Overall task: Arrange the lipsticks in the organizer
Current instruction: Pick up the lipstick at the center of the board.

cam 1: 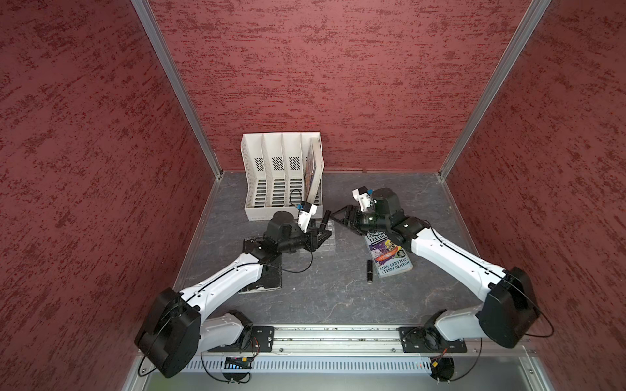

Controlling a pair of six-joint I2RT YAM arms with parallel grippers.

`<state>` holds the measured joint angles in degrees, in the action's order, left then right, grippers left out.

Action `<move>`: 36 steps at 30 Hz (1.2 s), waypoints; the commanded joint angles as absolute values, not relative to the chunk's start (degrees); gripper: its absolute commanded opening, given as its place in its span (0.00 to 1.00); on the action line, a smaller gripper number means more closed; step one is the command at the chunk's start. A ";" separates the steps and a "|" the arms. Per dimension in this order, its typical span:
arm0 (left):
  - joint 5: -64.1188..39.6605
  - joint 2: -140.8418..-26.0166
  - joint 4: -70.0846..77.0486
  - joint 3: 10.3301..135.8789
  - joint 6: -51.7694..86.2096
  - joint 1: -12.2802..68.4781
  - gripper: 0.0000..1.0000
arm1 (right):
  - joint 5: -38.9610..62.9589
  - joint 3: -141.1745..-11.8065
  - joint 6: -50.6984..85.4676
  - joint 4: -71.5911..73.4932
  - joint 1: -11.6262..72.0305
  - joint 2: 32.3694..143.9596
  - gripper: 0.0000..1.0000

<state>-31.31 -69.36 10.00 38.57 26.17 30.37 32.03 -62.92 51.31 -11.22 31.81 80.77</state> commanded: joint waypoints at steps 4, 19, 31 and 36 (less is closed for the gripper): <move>-49.90 -69.00 35.19 33.99 32.89 25.92 0.17 | 43.35 -69.65 43.05 -23.86 27.72 77.68 0.63; -52.52 -71.93 35.30 35.73 32.08 28.39 0.17 | 44.32 -77.51 41.13 -26.13 30.47 82.21 0.58; -50.79 -72.52 33.18 36.39 30.94 29.36 0.20 | 41.60 -80.21 41.68 -24.18 34.25 87.39 0.28; -47.41 -71.68 30.16 36.77 32.88 28.80 0.66 | 37.13 -77.97 45.43 -20.11 34.40 88.43 0.20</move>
